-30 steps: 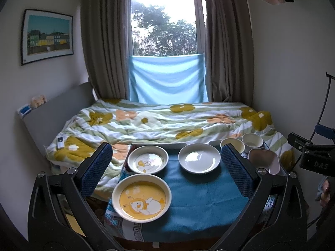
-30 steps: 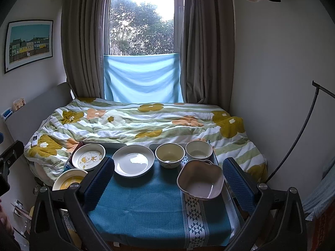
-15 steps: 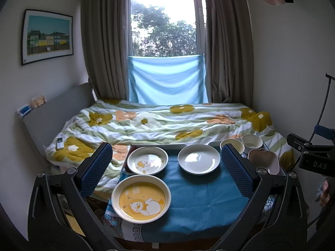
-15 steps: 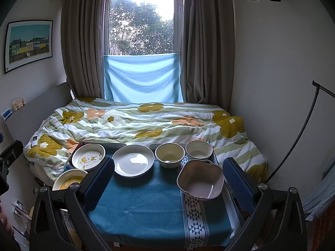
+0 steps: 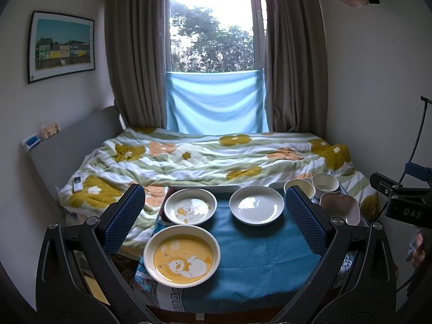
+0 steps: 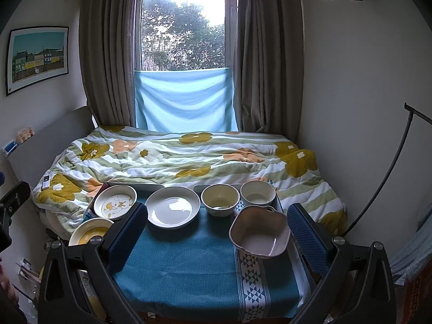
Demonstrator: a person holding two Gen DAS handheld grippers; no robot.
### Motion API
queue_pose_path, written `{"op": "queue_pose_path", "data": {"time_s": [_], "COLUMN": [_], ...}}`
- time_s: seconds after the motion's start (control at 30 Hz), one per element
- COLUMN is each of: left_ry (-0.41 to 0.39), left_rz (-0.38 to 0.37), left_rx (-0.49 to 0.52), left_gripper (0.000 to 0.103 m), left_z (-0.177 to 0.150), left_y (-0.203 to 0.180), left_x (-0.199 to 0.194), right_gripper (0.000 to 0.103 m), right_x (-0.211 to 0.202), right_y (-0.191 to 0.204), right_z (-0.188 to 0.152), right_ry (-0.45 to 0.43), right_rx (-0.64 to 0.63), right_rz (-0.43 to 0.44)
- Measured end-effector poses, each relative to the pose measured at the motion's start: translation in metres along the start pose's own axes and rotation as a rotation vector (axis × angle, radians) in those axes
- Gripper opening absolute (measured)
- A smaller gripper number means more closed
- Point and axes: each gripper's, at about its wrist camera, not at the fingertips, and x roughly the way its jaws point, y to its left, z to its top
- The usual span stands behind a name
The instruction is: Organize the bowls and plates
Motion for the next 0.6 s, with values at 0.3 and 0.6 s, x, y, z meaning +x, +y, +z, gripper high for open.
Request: {"op": "queue_pose_path", "data": {"time_s": [0.3, 0.6], "left_ry": [0.12, 0.34], "left_rz": [0.066, 0.138], "left_rx": [-0.141, -0.325], "left_gripper": [0.103, 0.103], "left_z": [-0.014, -0.101], "left_y": [0.03, 0.118], "left_x": [0.02, 0.075], "right_gripper": [0.103, 0.103], "right_x": [0.029, 0.119], "right_y": [0.008, 0.075], "right_z": [0.008, -0.022], "right_ry": [0.074, 0.24], "right_rx": [-0.084, -0.174], "right_rz": [0.155, 0.396]}}
